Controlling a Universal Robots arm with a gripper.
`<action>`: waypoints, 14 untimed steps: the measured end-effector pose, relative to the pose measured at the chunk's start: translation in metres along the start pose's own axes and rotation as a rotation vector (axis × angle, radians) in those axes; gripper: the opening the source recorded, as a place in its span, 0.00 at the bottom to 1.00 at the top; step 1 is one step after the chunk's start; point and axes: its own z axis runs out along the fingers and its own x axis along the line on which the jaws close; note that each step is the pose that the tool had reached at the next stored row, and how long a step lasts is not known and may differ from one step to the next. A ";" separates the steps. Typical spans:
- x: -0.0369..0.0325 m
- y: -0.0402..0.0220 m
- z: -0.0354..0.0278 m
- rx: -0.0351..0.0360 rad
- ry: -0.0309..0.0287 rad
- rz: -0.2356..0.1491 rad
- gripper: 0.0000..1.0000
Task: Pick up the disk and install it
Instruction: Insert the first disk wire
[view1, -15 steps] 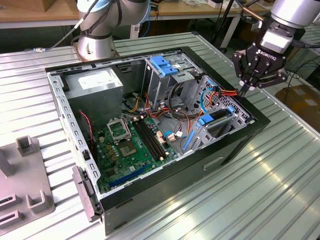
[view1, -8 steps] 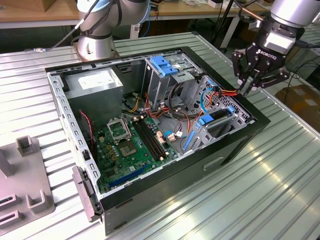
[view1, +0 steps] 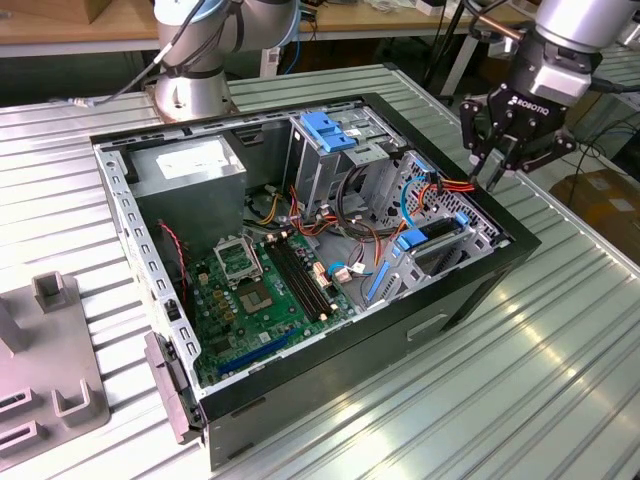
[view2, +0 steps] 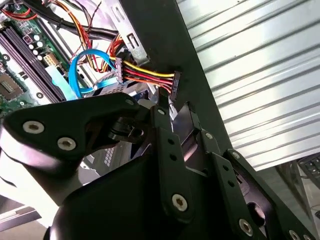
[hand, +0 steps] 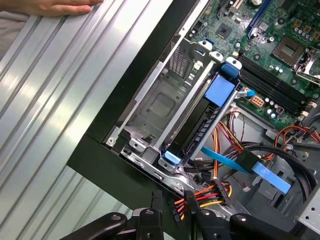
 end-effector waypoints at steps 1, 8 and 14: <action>-0.0005 -0.0008 0.0005 0.0002 0.0001 -0.004 0.31; -0.0011 -0.0016 0.0027 0.0023 0.0016 -0.054 0.31; -0.0011 -0.0016 0.0027 0.0023 0.0015 -0.054 0.31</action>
